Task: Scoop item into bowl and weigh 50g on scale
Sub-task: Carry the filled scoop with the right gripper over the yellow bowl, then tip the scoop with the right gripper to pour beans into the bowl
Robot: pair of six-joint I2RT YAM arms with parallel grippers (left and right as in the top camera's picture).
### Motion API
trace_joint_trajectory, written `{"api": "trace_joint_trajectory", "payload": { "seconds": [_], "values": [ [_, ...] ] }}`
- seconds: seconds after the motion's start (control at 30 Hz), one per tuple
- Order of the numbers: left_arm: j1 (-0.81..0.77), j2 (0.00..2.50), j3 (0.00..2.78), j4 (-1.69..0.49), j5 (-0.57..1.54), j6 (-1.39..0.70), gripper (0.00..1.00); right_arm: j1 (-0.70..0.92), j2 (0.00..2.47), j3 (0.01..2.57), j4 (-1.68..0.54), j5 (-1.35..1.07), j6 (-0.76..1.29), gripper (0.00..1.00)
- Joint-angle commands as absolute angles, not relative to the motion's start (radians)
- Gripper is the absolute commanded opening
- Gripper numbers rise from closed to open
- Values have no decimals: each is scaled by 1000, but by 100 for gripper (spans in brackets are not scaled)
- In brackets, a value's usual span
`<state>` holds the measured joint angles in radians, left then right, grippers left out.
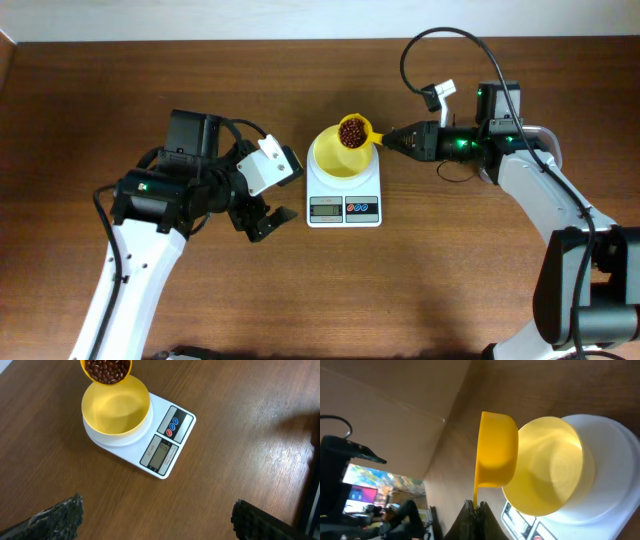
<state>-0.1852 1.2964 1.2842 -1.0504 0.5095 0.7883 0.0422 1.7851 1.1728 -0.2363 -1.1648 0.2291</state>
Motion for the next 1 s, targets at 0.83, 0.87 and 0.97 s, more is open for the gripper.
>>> {"api": "trace_joint_trajectory", "payload": {
  "seconds": [0.83,0.87,0.97],
  "values": [
    [-187,1298,1276,-1049,527,776,99,100,1762,1184,-228,-1019,-210,4],
    [-187,1298,1276,-1049,527,776,99,100,1762,1184,-227,-1016,-210,4],
    [-187,1298,1276,-1049,527,776,99,100,1762,1184,-227,-1012,-210,4]
  ]
}}
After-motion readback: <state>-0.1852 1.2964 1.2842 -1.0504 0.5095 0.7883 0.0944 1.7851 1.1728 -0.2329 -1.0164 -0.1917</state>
